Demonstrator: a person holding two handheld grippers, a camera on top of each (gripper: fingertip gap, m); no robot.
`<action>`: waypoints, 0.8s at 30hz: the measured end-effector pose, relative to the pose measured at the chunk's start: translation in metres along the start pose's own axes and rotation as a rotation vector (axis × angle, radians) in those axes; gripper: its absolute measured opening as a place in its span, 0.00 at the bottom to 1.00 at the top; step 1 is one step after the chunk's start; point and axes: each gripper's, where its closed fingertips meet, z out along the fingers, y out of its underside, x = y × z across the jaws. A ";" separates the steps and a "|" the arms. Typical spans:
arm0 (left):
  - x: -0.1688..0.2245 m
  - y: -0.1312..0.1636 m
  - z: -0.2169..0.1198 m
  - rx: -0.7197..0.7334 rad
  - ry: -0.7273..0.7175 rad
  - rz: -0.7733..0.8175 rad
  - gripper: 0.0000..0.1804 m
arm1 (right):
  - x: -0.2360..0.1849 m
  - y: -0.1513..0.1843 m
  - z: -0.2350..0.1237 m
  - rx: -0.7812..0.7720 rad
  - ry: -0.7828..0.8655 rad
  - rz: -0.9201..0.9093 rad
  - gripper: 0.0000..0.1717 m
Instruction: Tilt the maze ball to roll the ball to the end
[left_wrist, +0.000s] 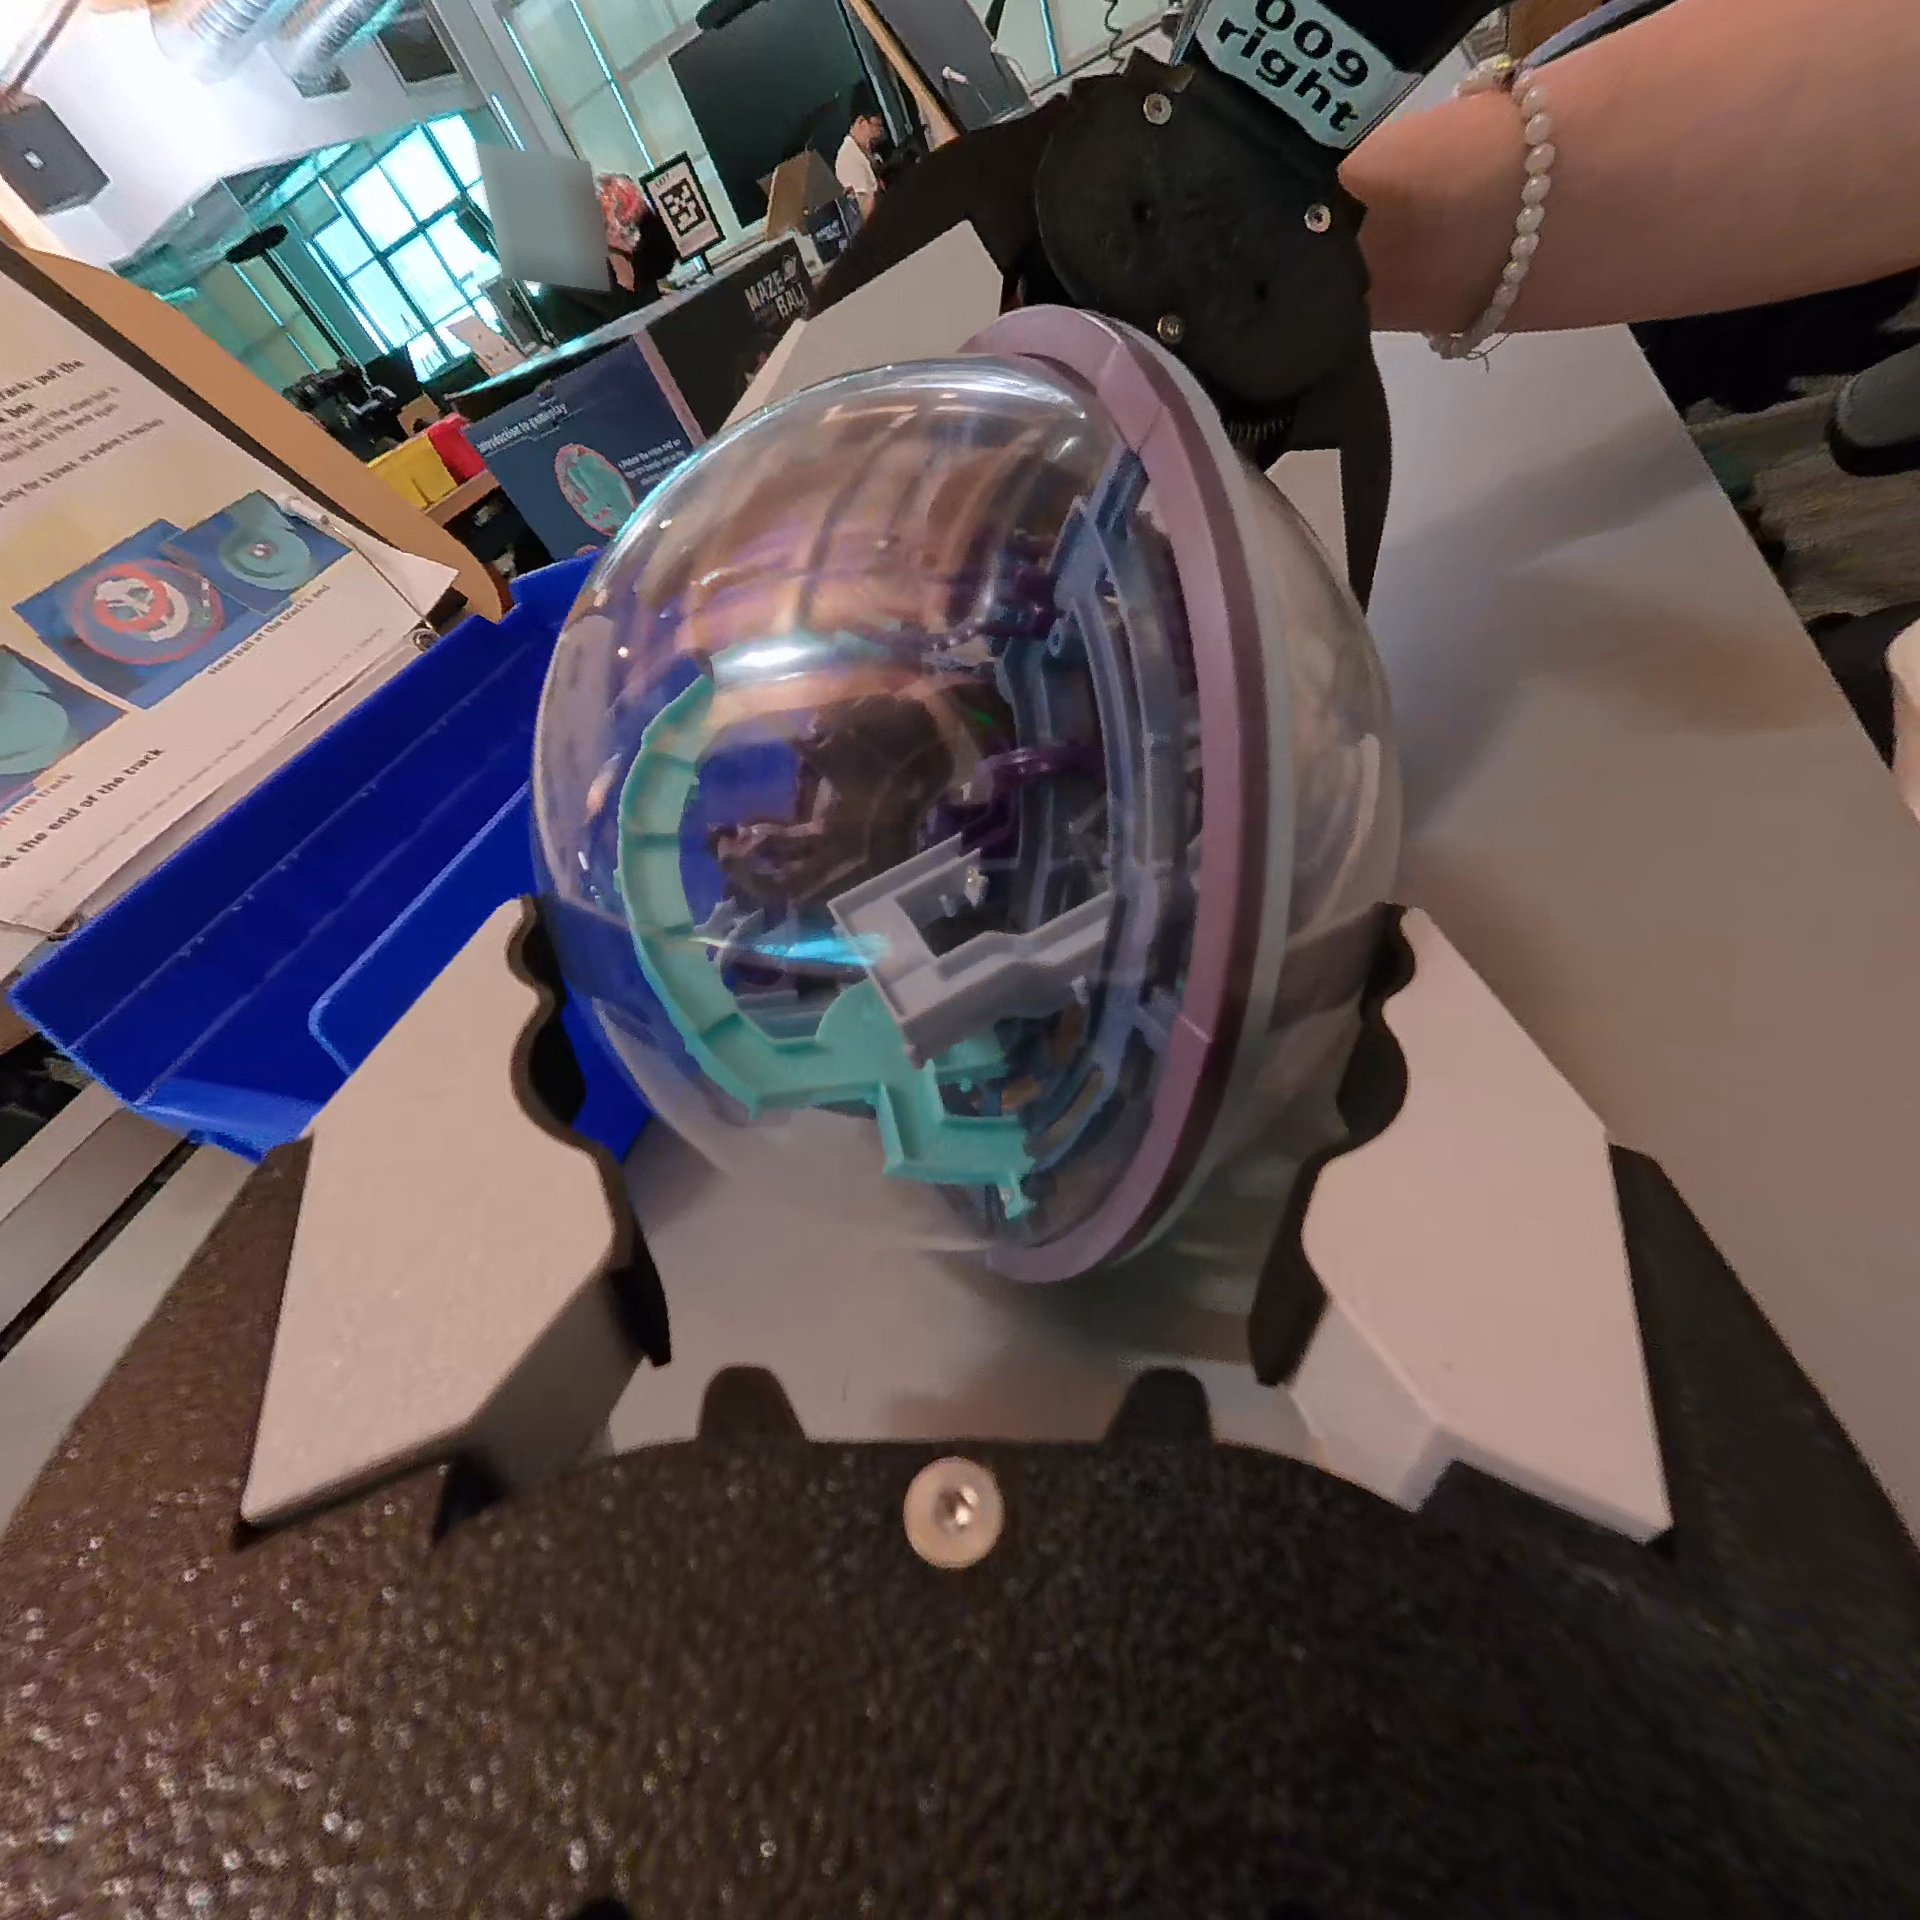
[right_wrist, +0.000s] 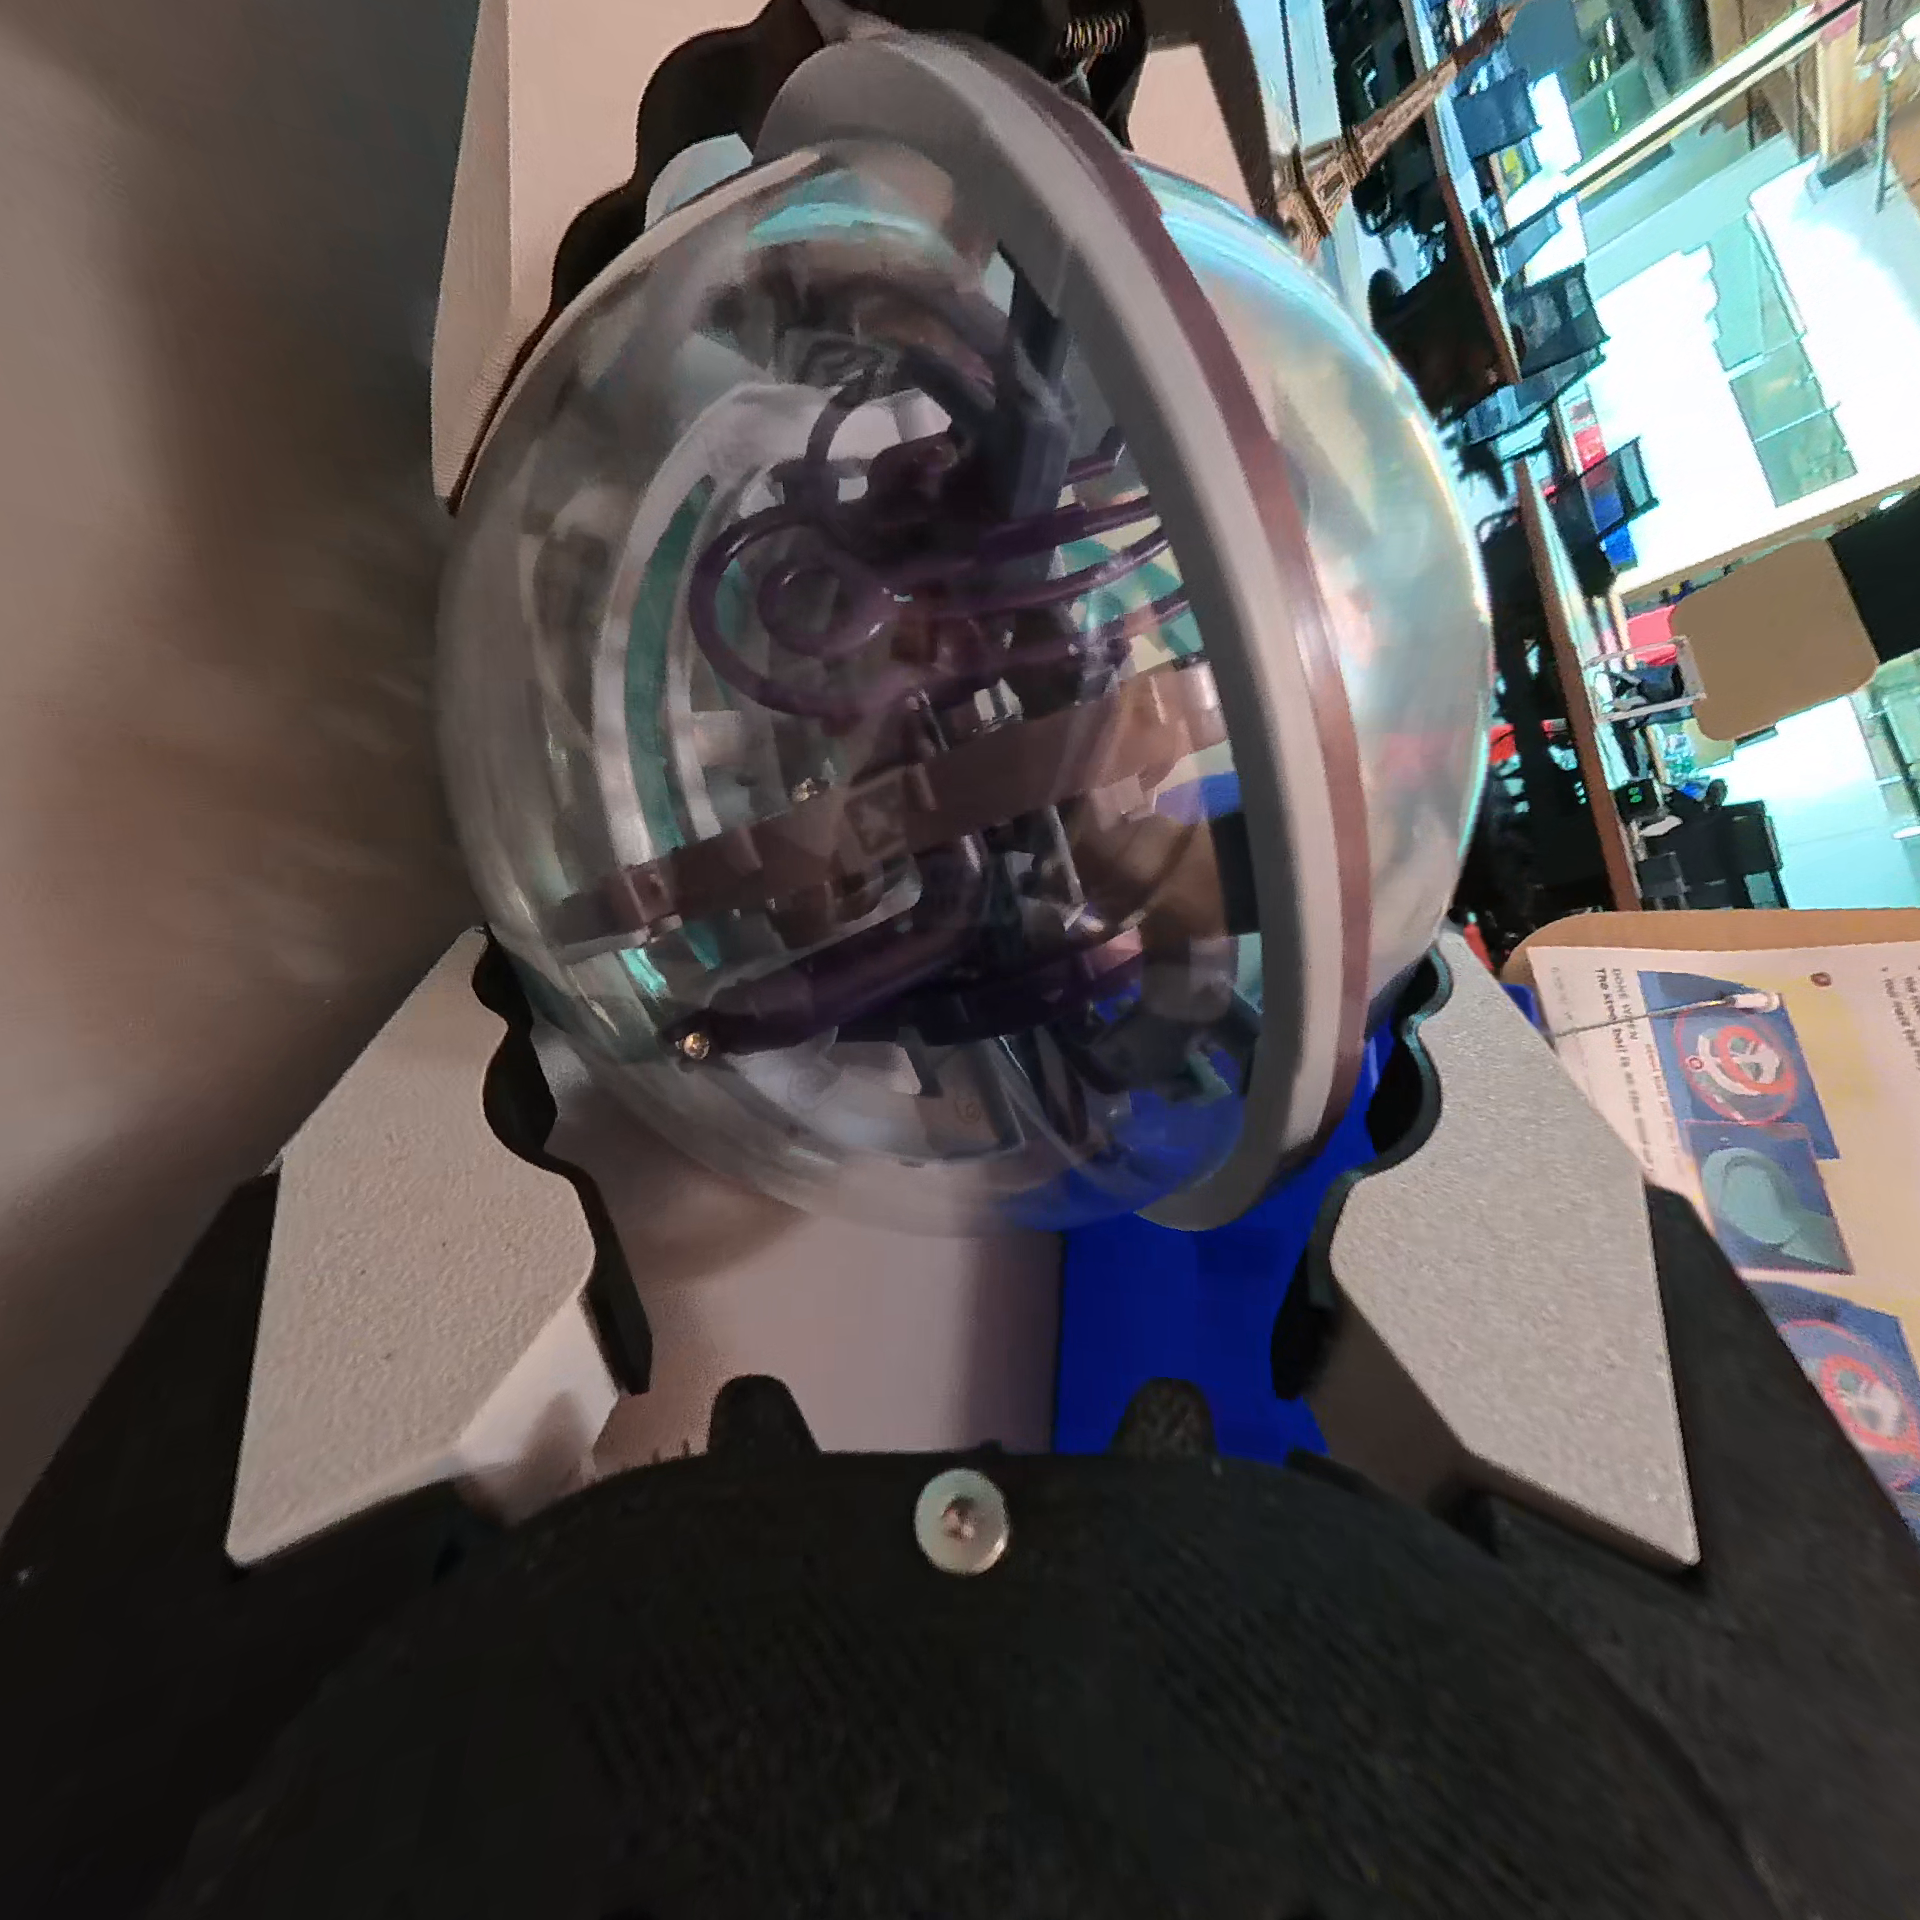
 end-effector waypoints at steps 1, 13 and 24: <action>-0.001 0.000 0.001 -0.002 0.010 -0.010 0.81 | 0.000 0.001 0.000 -0.004 -0.003 0.015 0.92; -0.007 -0.004 0.008 0.018 0.162 -0.099 0.81 | 0.000 0.008 -0.002 -0.034 0.015 0.207 0.92; -0.001 -0.006 0.006 0.016 0.259 -0.152 0.80 | -0.008 0.004 -0.005 -0.051 0.058 0.317 0.92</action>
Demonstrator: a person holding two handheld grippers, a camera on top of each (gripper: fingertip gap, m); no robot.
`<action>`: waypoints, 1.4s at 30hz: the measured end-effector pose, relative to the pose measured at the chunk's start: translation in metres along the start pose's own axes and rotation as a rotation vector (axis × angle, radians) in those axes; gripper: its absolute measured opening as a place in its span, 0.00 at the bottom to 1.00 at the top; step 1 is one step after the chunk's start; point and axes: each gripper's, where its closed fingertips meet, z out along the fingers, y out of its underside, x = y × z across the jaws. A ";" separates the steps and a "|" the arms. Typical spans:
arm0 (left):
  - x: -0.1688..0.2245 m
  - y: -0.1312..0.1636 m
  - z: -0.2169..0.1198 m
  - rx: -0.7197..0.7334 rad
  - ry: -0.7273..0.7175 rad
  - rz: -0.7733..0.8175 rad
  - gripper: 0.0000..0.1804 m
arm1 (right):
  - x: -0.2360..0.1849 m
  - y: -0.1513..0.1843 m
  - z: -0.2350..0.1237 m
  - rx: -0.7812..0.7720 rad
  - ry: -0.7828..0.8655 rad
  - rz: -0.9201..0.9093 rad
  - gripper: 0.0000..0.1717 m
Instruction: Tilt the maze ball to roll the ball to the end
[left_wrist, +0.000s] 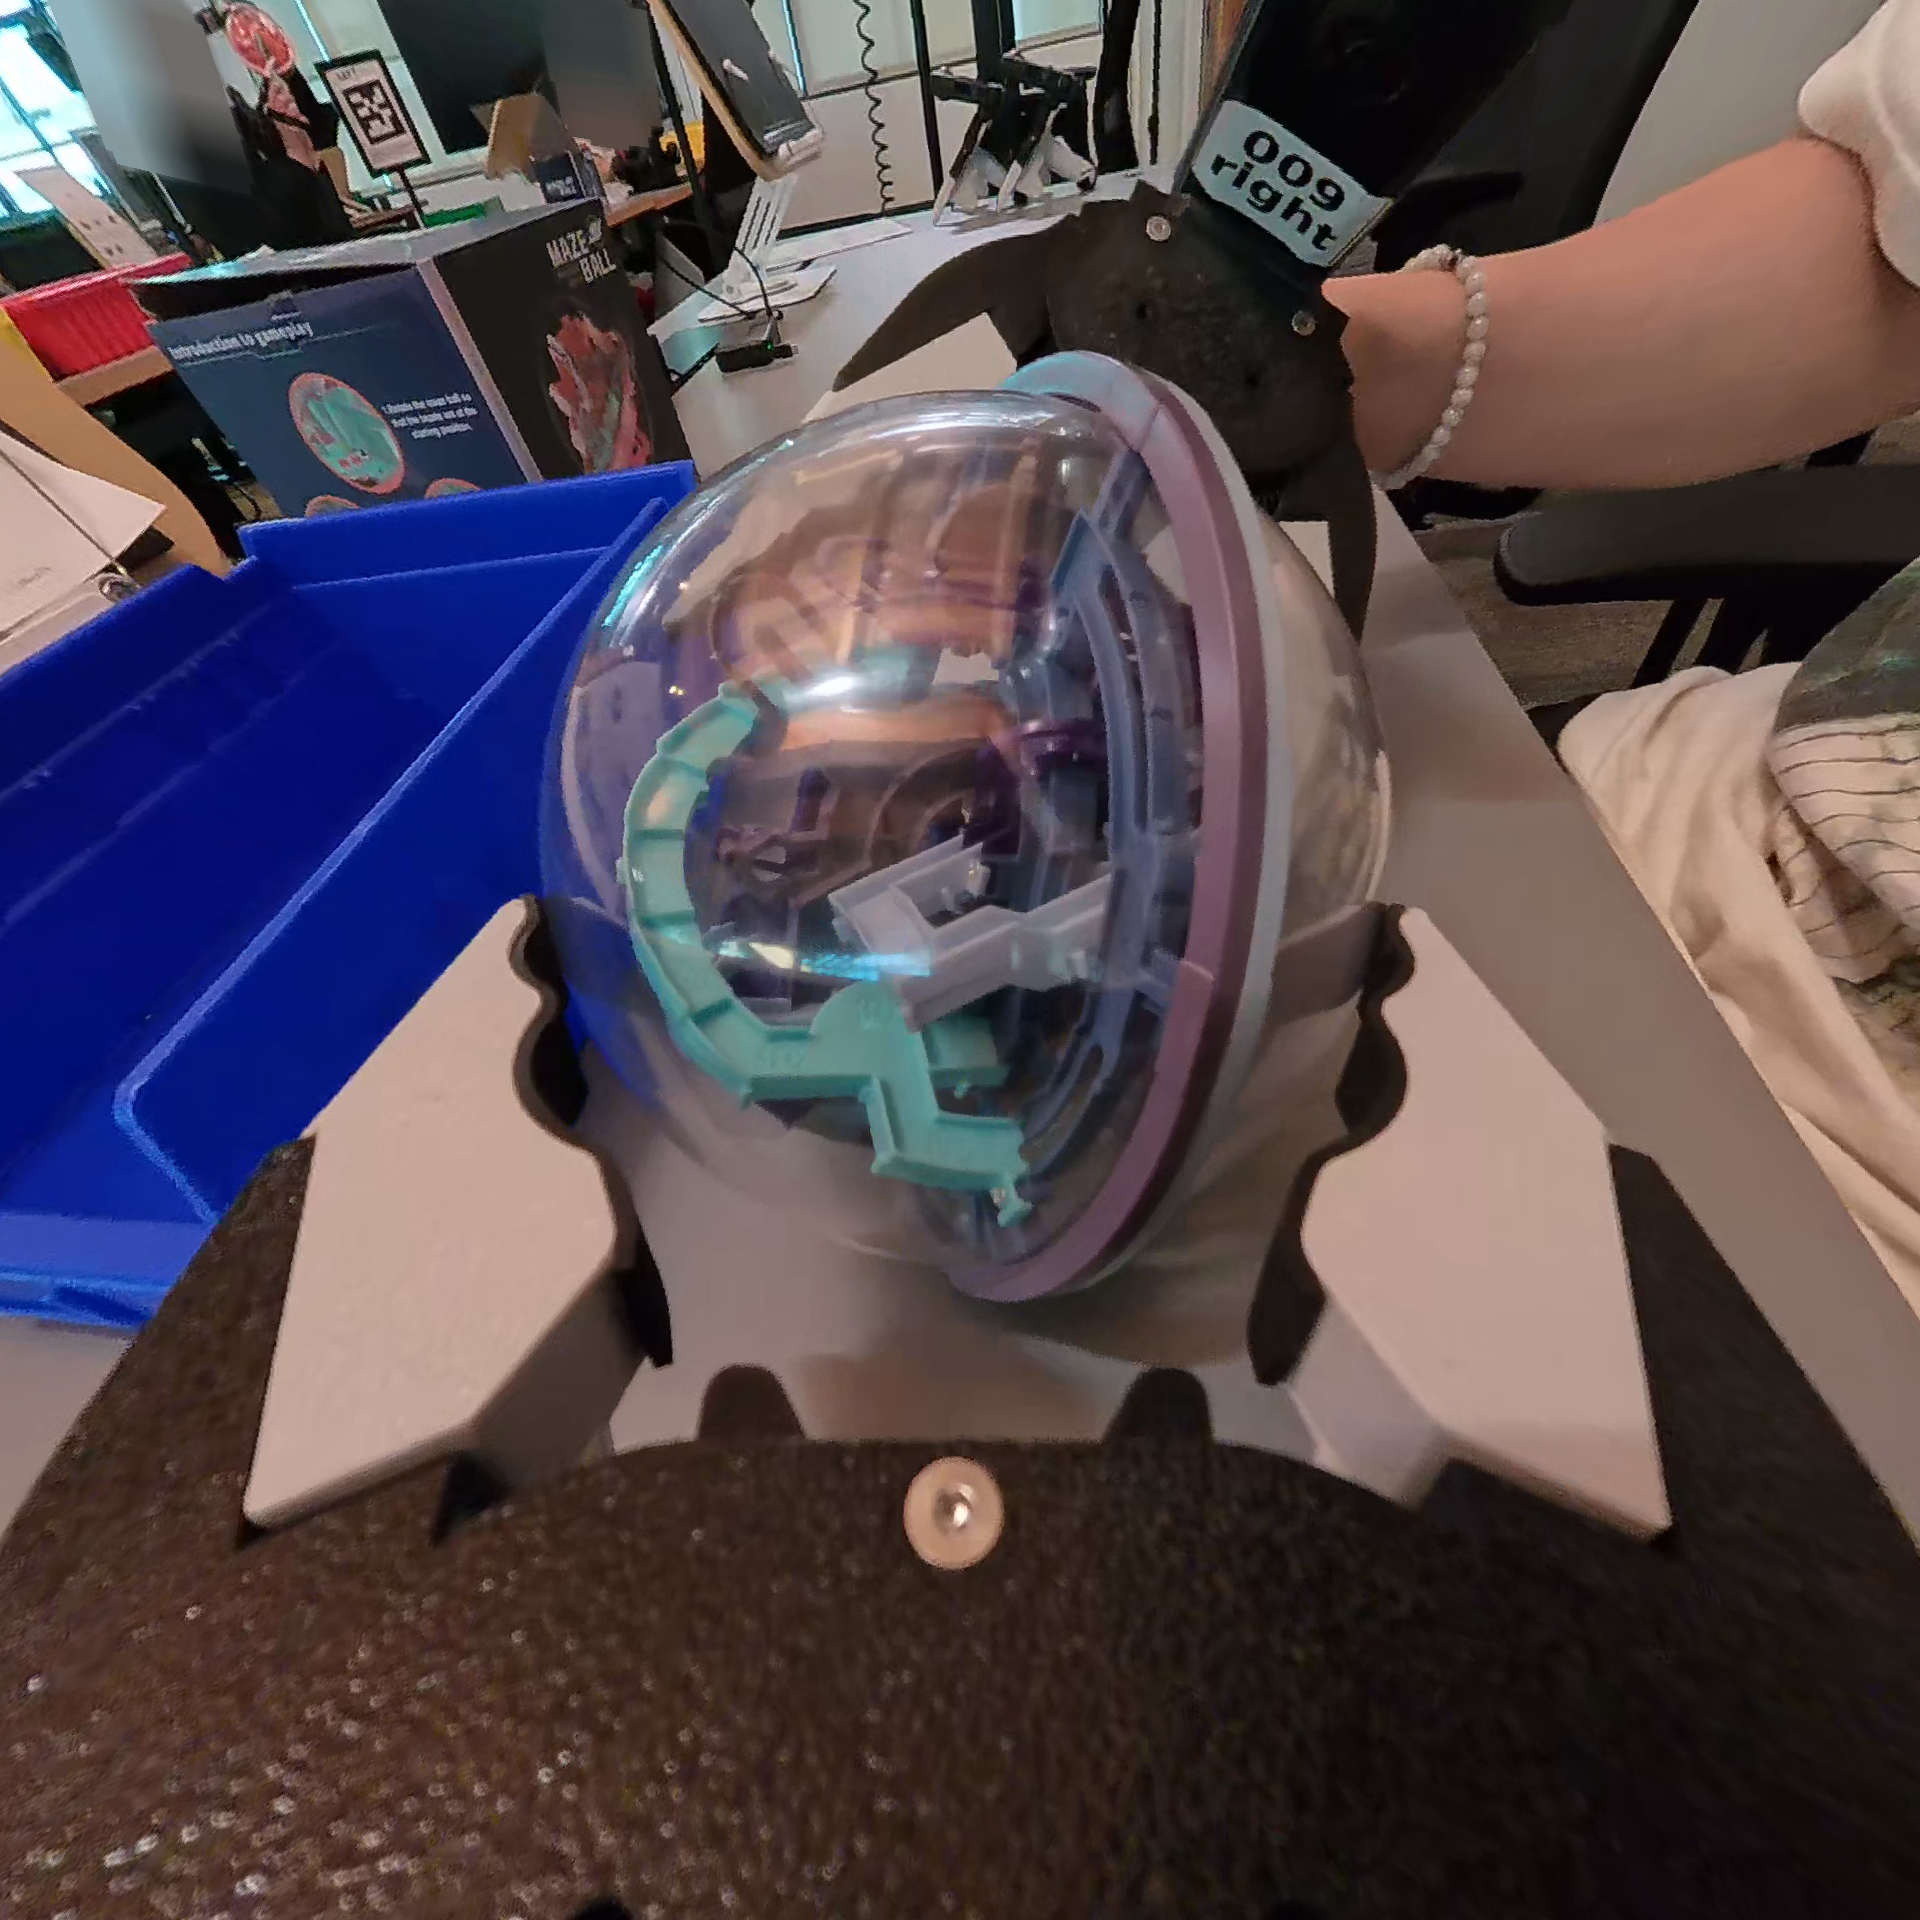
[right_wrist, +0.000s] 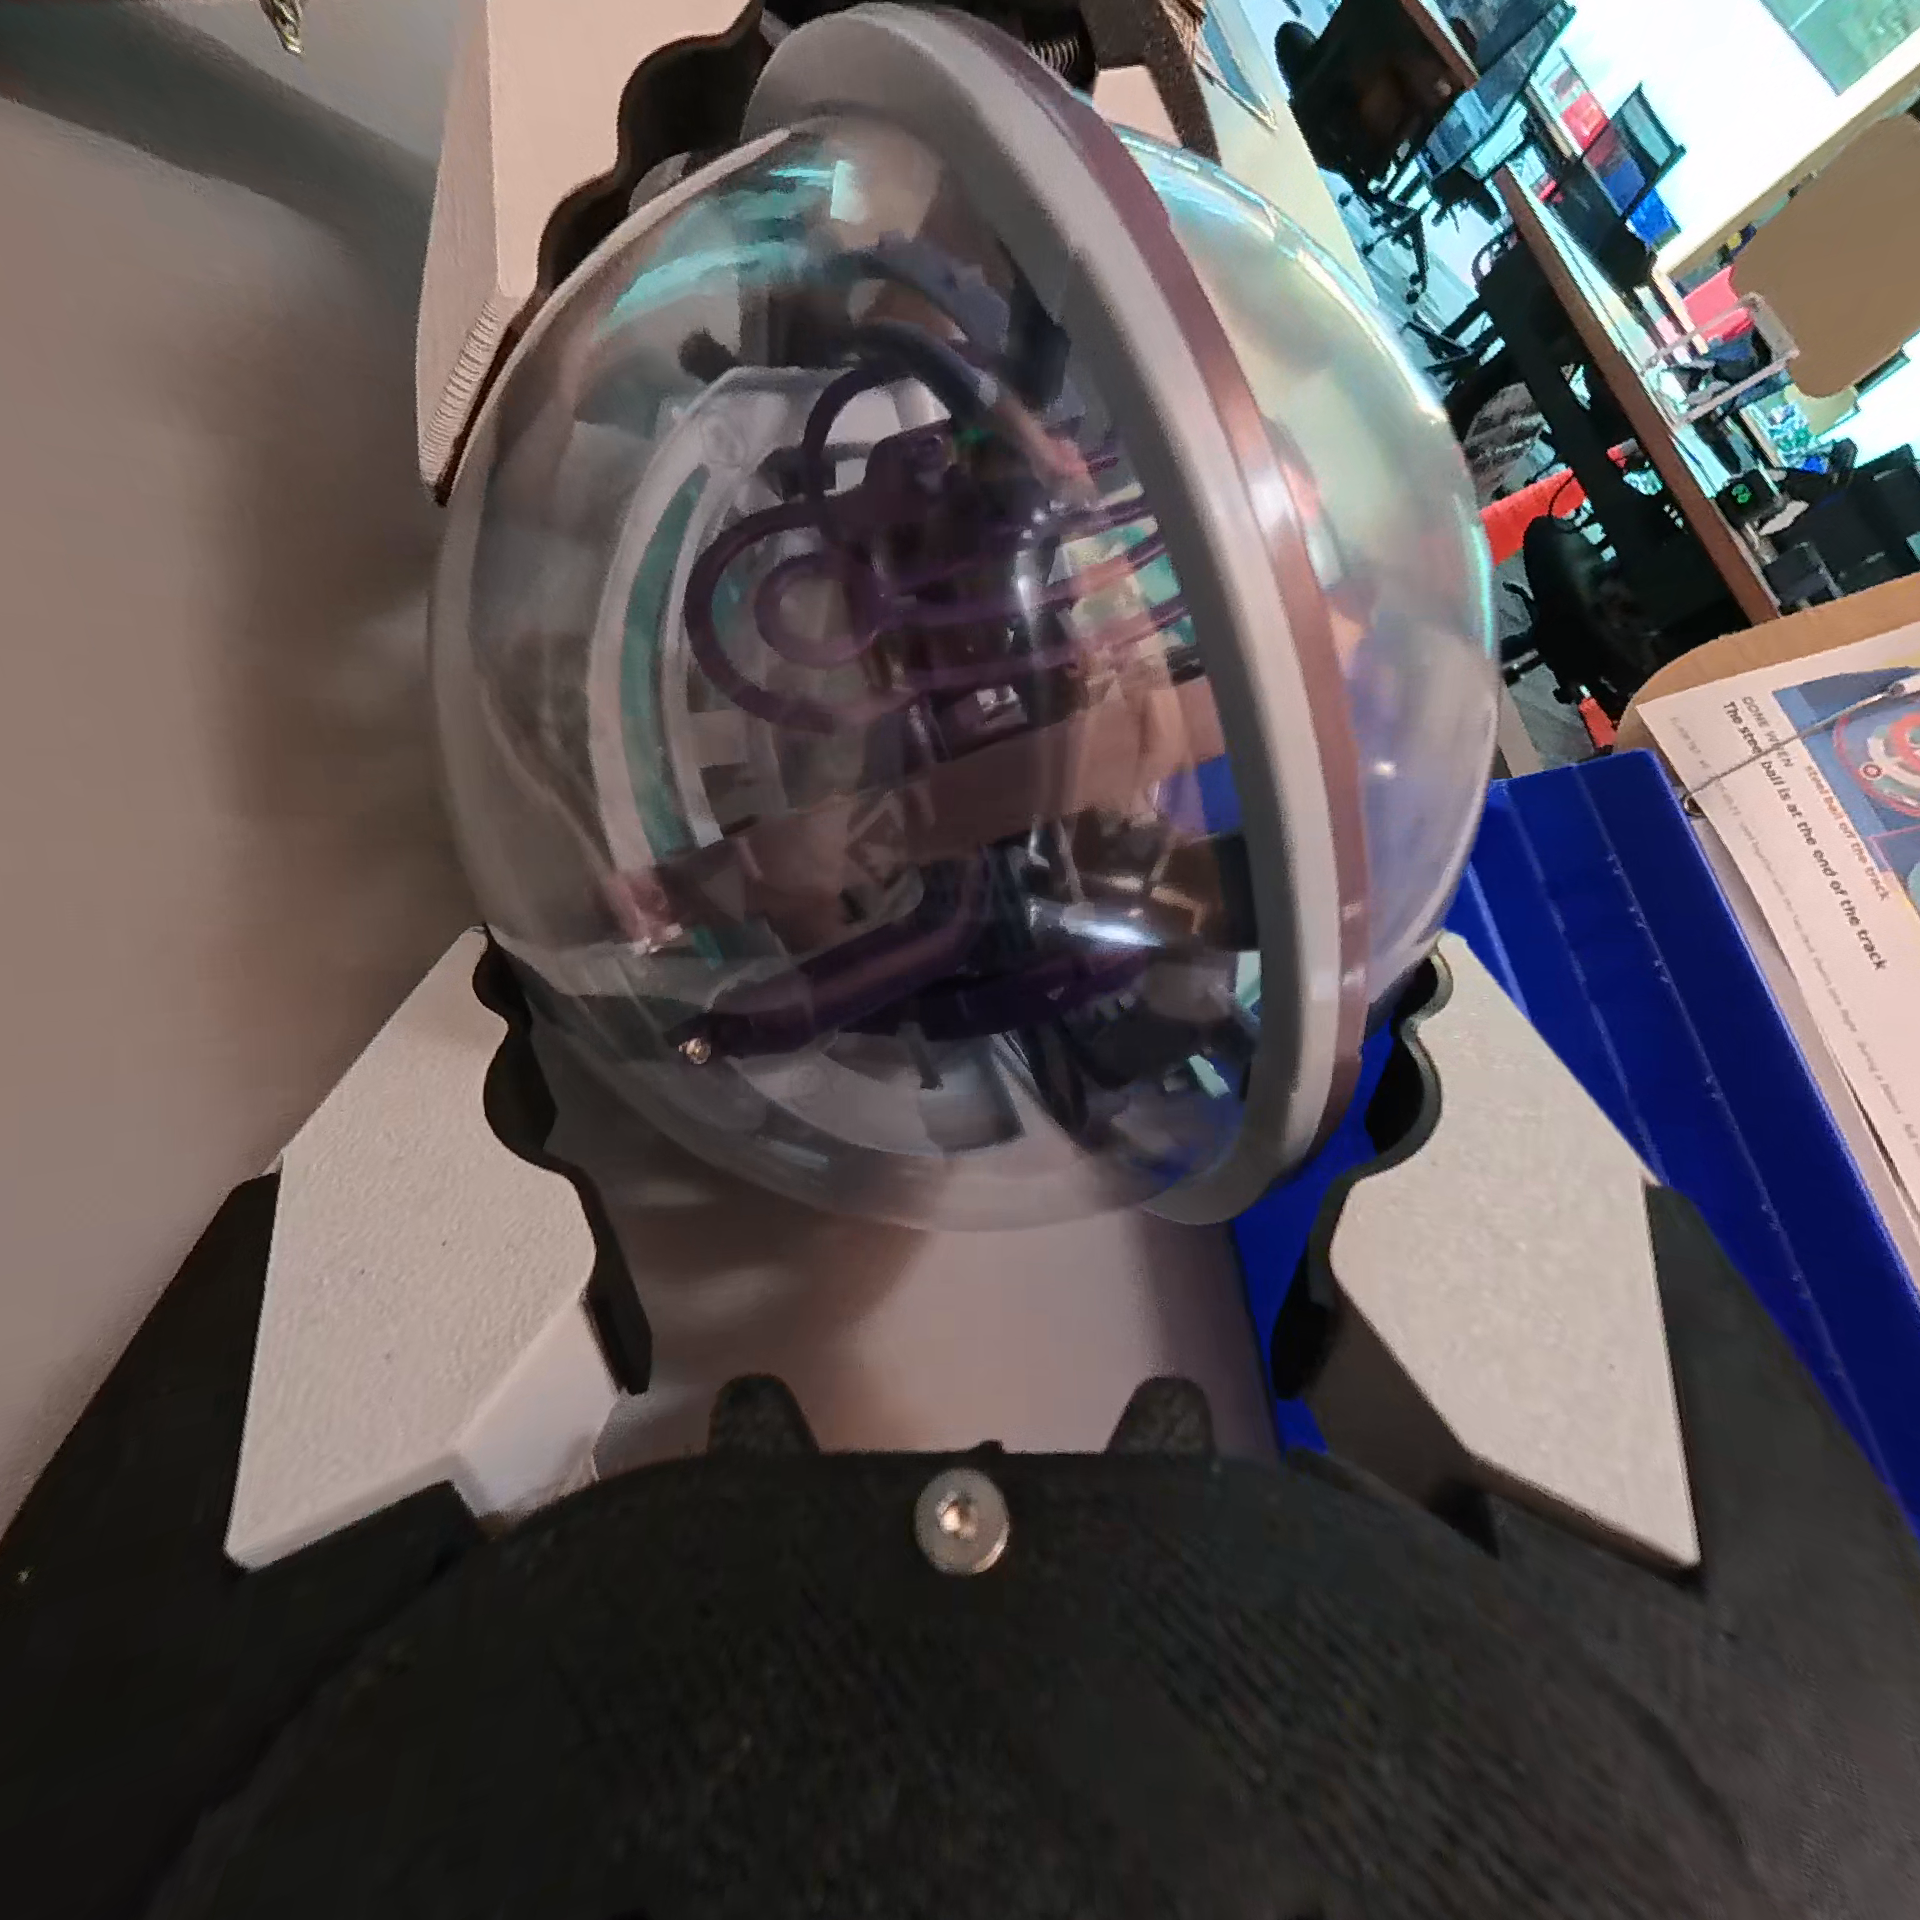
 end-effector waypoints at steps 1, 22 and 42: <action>0.000 -0.001 0.001 0.003 0.001 0.005 0.80 | 0.000 0.001 -0.001 -0.003 0.006 0.000 0.92; 0.008 -0.004 0.008 -0.149 -0.061 0.080 0.80 | -0.003 0.007 -0.008 0.053 0.038 -0.029 0.91; 0.005 0.007 0.013 -0.143 -0.081 -0.064 0.85 | -0.004 0.002 -0.003 0.143 0.014 0.089 0.92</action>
